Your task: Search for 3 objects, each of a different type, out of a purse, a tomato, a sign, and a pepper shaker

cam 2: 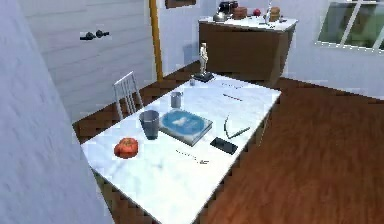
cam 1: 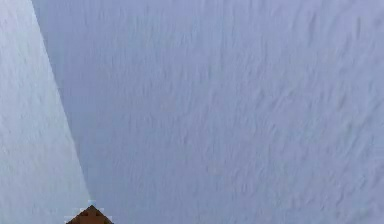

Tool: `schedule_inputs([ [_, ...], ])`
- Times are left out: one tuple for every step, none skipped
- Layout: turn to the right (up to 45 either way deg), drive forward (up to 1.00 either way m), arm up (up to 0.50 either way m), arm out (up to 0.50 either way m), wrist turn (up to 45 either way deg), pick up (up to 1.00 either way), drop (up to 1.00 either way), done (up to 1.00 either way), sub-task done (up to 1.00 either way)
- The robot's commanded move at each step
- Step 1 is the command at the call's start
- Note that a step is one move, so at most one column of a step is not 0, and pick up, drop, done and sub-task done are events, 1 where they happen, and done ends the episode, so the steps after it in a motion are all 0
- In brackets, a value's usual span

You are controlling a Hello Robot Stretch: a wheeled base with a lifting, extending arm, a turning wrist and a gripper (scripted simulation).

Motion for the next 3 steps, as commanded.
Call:
schedule_inputs([
  [45.0, 0.00, 0.00, 0.00, 0.0, 0.00, 0.00, 0.00, 0.00],
  [24.0, 0.00, 0.00, 0.00, 0.0, 0.00, 0.00, 0.00, 0.00],
  [0.0, 0.00, 0.00, 0.00, 0.0, 0.00, 0.00, 1.00, 0.00],
])
